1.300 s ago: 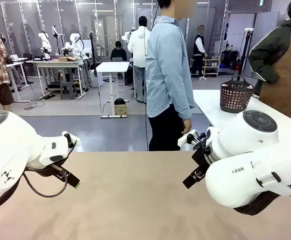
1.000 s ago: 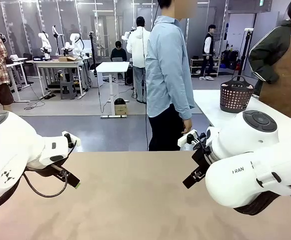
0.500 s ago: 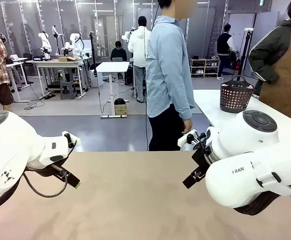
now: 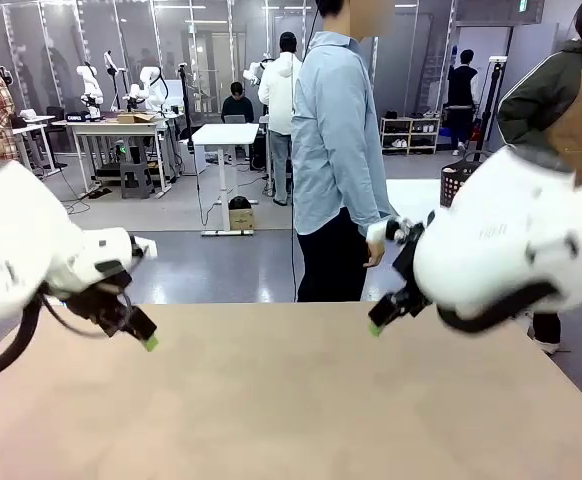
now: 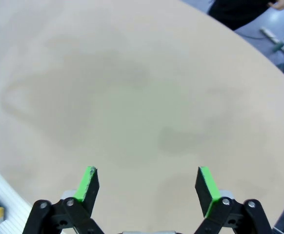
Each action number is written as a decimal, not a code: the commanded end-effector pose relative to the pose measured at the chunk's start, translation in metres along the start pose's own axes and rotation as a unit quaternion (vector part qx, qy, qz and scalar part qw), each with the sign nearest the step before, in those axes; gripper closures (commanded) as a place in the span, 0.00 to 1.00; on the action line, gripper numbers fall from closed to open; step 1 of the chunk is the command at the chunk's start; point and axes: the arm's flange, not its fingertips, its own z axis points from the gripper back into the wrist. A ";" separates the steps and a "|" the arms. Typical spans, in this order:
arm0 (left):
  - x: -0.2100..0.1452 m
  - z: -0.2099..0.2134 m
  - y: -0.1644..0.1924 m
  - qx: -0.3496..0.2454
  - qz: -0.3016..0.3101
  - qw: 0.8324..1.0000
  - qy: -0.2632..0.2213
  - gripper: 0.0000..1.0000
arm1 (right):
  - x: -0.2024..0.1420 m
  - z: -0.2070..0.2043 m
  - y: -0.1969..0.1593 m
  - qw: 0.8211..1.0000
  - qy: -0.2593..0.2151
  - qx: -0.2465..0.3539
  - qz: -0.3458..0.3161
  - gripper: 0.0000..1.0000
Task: Fold the towel.
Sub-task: Grab the top end of the 100 cm Hotel Towel extended by the human.
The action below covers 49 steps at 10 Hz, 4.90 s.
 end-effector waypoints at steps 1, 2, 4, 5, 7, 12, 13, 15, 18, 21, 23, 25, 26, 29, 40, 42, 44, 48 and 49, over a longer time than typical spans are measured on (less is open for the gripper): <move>0.007 0.054 0.032 -0.112 0.072 0.991 -0.004 0.00 | 0.006 0.042 -0.036 0.996 0.011 0.083 -0.035 0.00; 0.003 0.083 0.050 -0.186 0.117 0.975 -0.026 0.00 | 0.000 0.068 -0.056 0.984 -0.007 0.157 -0.081 0.00; -0.024 0.123 0.093 -0.325 0.253 0.910 -0.043 0.00 | -0.036 0.101 -0.099 0.934 -0.072 0.296 -0.186 0.00; -0.049 0.135 0.111 -0.390 0.276 0.875 -0.078 0.00 | -0.061 0.111 -0.114 0.907 -0.101 0.353 -0.207 0.00; -0.106 0.156 0.138 -0.443 0.302 0.837 -0.114 0.00 | -0.121 0.134 -0.142 0.868 -0.148 0.394 -0.263 0.00; -0.227 0.167 0.200 -0.382 0.452 0.786 -0.178 0.00 | -0.213 0.155 -0.179 0.812 -0.221 0.406 -0.356 0.00; -0.239 0.168 0.205 -0.382 0.464 0.775 -0.196 0.00 | -0.218 0.154 -0.178 0.810 -0.224 0.403 -0.361 0.00; -0.236 0.167 0.211 -0.345 0.474 0.774 -0.237 0.00 | -0.214 0.150 -0.178 0.819 -0.216 0.388 -0.364 0.00; -0.250 0.170 0.215 -0.387 0.467 0.770 -0.198 0.00 | -0.222 0.156 -0.185 0.812 -0.209 0.398 -0.373 0.00; -0.250 0.170 0.215 -0.387 0.467 0.770 -0.198 0.00 | -0.222 0.156 -0.185 0.812 -0.209 0.398 -0.373 0.00; -0.250 0.170 0.215 -0.387 0.467 0.770 -0.198 0.00 | -0.222 0.156 -0.185 0.812 -0.209 0.398 -0.373 0.00; -0.250 0.170 0.215 -0.387 0.467 0.770 -0.198 0.00 | -0.222 0.156 -0.185 0.812 -0.209 0.398 -0.373 0.00; -0.250 0.170 0.215 -0.387 0.467 0.770 -0.198 0.00 | -0.222 0.156 -0.185 0.812 -0.209 0.398 -0.373 0.00; -0.250 0.170 0.215 -0.387 0.467 0.770 -0.198 0.00 | -0.222 0.156 -0.185 0.812 -0.209 0.398 -0.373 0.00; -0.250 0.170 0.215 -0.387 0.467 0.770 -0.198 0.00 | -0.222 0.156 -0.185 0.812 -0.209 0.398 -0.373 0.00; -0.250 0.170 0.215 -0.387 0.467 0.770 -0.198 0.00 | -0.222 0.156 -0.185 0.812 -0.209 0.398 -0.373 0.00; -0.250 0.170 0.215 -0.387 0.467 0.770 -0.198 0.00 | -0.222 0.156 -0.185 0.812 -0.209 0.398 -0.373 0.00; -0.250 0.170 0.215 -0.387 0.467 0.770 -0.198 0.00 | -0.222 0.156 -0.185 0.812 -0.209 0.398 -0.373 0.00; -0.250 0.170 0.215 -0.387 0.467 0.770 -0.198 0.00 | -0.222 0.156 -0.185 0.812 -0.209 0.398 -0.373 0.00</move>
